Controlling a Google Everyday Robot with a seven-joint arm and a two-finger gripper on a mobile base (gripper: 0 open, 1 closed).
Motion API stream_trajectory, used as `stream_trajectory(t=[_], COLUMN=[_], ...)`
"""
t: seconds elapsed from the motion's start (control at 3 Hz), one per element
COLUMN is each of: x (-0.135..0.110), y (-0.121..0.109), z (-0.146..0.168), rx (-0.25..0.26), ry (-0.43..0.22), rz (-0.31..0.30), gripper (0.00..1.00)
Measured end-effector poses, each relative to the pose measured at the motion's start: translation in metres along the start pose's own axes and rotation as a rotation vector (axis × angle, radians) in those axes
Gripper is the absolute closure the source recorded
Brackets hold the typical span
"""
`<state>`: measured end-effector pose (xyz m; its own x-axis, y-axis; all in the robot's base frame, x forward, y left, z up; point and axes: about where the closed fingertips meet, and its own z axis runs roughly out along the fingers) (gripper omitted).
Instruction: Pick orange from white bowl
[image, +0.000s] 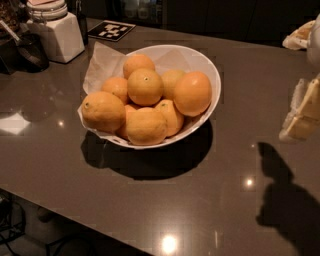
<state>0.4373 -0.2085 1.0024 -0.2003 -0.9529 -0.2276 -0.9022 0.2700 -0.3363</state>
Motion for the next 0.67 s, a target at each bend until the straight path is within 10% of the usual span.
stream_trajectory(t=[0.67], x=[-0.0038], y=[-0.0036], z=[-0.0026], rx=[0.003], ry=[0.035], rz=[0.029], gripper=[0.0])
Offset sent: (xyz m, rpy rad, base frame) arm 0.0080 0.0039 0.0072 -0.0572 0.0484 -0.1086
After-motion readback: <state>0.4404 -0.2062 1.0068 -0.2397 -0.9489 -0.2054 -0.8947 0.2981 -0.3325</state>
